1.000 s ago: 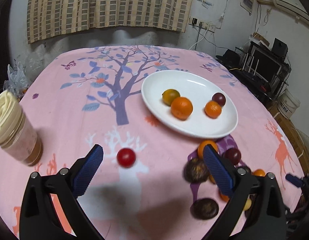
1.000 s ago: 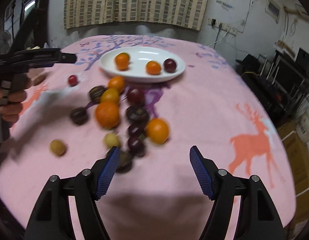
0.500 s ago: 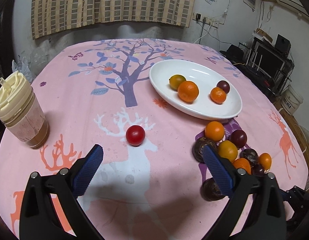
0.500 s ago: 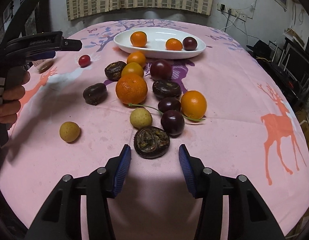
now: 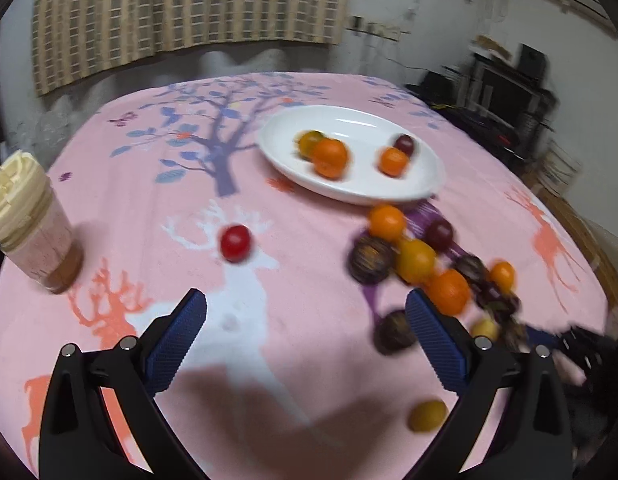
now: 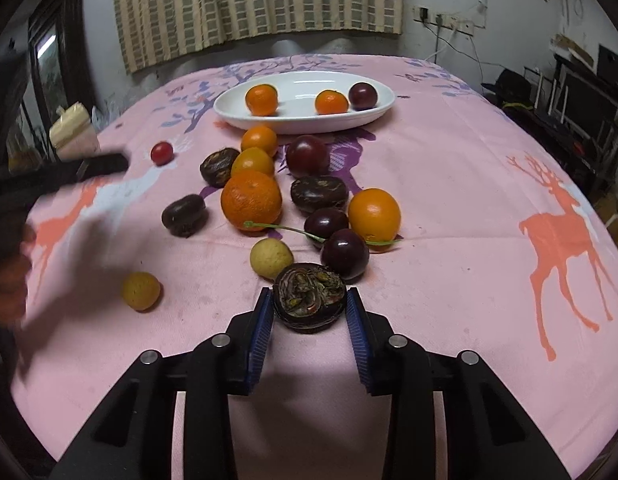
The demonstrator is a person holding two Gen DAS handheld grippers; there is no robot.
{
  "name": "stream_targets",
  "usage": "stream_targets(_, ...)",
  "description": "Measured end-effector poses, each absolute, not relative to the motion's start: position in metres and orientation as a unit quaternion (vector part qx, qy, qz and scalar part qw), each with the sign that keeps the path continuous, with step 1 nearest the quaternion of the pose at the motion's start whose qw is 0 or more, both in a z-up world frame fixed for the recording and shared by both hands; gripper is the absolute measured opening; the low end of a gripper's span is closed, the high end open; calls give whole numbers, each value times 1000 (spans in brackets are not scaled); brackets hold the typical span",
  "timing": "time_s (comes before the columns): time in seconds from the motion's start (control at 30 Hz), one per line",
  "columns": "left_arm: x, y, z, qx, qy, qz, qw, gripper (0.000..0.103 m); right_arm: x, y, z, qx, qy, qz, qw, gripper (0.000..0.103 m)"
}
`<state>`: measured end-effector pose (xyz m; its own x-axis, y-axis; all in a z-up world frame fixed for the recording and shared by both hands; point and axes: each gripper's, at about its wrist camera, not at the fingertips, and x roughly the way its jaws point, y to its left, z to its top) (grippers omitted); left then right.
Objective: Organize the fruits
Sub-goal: 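Grasp a brown mangosteen with the right gripper while the left grasps a lime, then place the mangosteen and lime on the white plate, opening both grippers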
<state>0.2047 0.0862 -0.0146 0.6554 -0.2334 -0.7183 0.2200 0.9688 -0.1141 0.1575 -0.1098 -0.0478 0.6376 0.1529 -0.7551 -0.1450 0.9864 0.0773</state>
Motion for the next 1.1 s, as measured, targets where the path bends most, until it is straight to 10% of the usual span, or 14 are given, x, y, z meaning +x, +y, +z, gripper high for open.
stream_targets(0.5,147,32,-55,84,431,-265,859,37,156,-112,-48,18,412,92,907,37)
stream_targets(1.1,151,27,-55,94,437,-262,856,24,154,-112,-46,7,411,81,908,37)
